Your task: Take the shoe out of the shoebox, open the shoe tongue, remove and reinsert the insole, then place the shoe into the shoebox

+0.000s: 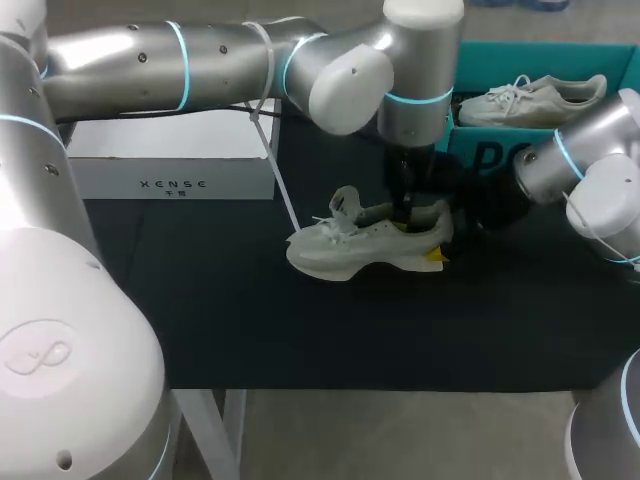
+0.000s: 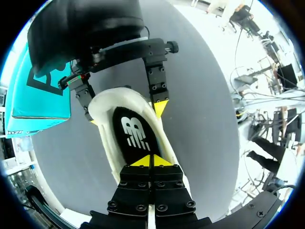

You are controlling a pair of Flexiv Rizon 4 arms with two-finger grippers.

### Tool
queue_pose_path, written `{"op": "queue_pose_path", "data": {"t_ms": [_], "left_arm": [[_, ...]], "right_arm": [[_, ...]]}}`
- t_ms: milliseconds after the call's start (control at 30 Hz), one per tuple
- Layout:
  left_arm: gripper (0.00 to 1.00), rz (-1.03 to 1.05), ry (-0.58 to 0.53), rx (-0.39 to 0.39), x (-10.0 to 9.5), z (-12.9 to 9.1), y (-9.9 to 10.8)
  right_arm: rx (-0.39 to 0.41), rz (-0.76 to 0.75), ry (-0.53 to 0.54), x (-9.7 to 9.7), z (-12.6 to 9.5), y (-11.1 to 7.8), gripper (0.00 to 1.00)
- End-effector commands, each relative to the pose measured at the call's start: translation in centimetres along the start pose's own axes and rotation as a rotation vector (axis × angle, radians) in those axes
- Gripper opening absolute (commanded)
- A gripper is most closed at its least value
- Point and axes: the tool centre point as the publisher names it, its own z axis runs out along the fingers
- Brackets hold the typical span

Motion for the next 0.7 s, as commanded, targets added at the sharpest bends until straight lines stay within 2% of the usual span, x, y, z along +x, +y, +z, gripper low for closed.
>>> {"op": "queue_pose_path", "data": {"t_ms": [33,167,467,700], "left_arm": [[0.0,-0.017,-0.058,0.005,1.0,0.0,0.3],[0.0,-0.038,-0.071,0.009,1.0,0.4,0.6],[0.0,-0.062,-0.013,-0.018,0.3,1.9,2.3],[0.0,-0.045,0.029,0.01,1.2,2.6,1.6]], "right_arm": [[0.003,0.001,0.0,-0.1,0.9,-0.6,0.0],[0.003,0.001,0.0,-0.1,0.9,-0.6,0.0],[0.003,0.001,0.0,-0.1,0.9,-0.6,0.0],[0.003,0.001,0.0,-0.1,0.9,-0.6,0.0]]}}
